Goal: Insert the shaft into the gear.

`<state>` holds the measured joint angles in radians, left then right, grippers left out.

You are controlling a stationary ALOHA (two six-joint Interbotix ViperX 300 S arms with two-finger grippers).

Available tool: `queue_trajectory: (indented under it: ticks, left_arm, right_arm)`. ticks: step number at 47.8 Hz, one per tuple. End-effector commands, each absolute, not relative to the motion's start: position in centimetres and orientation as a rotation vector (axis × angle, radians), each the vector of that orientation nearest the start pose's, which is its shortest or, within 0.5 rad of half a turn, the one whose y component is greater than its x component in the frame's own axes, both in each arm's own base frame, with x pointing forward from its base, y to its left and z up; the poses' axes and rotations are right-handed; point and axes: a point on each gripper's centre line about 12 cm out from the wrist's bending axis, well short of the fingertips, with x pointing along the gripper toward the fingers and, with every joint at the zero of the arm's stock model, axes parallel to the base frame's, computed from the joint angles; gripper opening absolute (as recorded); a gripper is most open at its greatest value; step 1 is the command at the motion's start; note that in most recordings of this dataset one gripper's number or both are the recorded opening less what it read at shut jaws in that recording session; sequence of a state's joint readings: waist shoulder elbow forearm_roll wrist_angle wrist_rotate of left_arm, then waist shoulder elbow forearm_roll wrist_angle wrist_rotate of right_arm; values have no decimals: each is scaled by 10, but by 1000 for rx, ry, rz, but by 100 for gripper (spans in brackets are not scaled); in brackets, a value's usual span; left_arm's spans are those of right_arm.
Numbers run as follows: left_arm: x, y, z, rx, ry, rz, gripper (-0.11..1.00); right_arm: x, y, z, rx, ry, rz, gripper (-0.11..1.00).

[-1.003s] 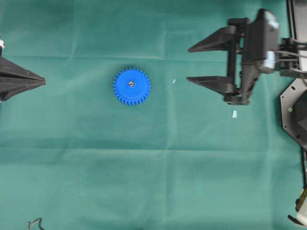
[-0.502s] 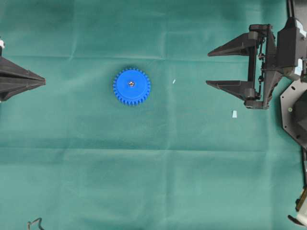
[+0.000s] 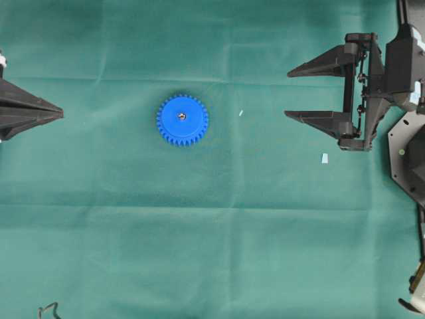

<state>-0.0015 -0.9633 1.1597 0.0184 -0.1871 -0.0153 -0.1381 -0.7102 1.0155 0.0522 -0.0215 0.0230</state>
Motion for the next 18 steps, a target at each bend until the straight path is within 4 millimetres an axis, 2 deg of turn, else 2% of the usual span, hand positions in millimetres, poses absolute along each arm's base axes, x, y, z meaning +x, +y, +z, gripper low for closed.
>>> queue_trajectory:
  ticks: [1, 18]
  left_arm:
    - [203, 0, 297, 6, -11, -2, 0]
    - [203, 0, 297, 6, -11, -2, 0]
  right_arm:
    - [249, -34, 276, 94, 254, -148, 85]
    - [249, -34, 277, 93, 247, -148, 85]
